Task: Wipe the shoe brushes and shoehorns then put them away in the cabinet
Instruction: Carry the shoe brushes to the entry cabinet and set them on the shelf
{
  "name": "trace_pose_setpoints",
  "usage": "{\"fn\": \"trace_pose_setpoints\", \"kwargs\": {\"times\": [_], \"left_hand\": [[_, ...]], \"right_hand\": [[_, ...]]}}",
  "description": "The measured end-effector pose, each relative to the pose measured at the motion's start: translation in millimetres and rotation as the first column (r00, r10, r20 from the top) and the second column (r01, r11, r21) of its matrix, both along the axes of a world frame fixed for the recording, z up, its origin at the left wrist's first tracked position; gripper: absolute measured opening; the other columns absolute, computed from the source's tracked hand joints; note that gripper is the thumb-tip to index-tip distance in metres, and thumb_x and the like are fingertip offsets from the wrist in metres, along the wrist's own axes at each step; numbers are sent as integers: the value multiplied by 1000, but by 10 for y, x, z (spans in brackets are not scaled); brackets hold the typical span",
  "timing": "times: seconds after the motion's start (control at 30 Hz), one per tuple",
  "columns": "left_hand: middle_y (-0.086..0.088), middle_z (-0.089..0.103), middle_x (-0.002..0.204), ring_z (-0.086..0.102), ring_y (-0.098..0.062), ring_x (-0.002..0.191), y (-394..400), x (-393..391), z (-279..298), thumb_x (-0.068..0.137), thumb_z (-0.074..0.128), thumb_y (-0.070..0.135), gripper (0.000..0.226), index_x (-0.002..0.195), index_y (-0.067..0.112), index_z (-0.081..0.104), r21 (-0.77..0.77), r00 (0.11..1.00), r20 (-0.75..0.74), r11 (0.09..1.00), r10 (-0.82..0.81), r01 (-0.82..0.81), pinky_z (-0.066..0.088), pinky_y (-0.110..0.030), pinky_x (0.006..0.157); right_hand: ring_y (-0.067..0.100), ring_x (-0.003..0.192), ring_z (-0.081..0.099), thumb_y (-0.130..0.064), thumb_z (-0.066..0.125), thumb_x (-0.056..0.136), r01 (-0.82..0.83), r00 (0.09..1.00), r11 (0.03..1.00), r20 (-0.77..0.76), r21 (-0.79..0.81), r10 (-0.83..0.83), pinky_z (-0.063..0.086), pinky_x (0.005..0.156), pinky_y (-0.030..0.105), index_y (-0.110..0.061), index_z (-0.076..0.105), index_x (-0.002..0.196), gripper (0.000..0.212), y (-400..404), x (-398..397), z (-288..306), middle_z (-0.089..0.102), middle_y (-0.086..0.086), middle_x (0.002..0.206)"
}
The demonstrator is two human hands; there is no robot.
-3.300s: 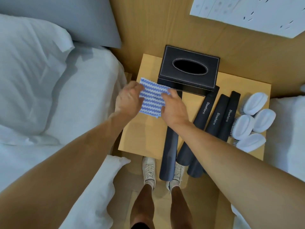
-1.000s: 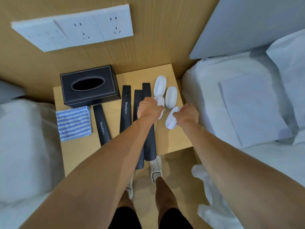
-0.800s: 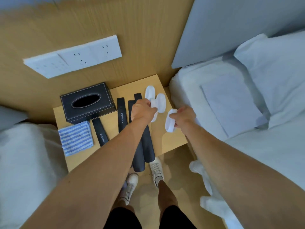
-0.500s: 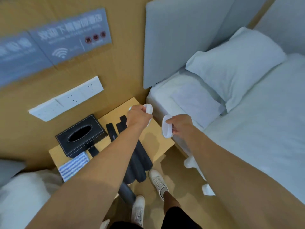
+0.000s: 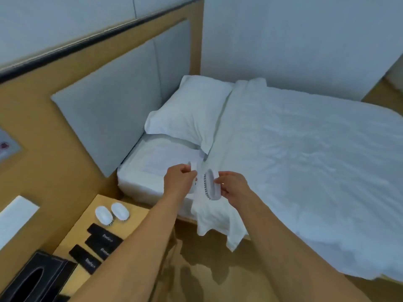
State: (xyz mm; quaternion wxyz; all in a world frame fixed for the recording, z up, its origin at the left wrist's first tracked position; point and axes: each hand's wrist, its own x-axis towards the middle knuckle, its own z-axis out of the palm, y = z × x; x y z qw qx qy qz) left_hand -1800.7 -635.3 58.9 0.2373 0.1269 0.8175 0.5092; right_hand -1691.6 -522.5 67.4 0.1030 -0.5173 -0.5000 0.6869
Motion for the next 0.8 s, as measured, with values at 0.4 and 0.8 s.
{"fn": "trace_pose_setpoints", "kwargs": {"times": [0.4,0.8], "left_hand": [[-20,70,92,68,-36,93,2197,2402,452,81,69,1,2,83,1,70,119,881,58,880,-470,461,55,-51,87],[-16,70,104,67,-36,99,3470,5231,607,83,69,2,11,92,8,70,201,559,162,582,-813,788,55,-51,89]], "right_hand": [[35,104,63,13,57,88,511,848,859,-168,4,-503,52,94,45,3,68,118,34,1568,2788,367,66,24,122],[32,99,60,8,61,89,850,522,526,-202,33,-829,52,86,41,0,67,123,36,2245,5665,468,65,20,117]]}}
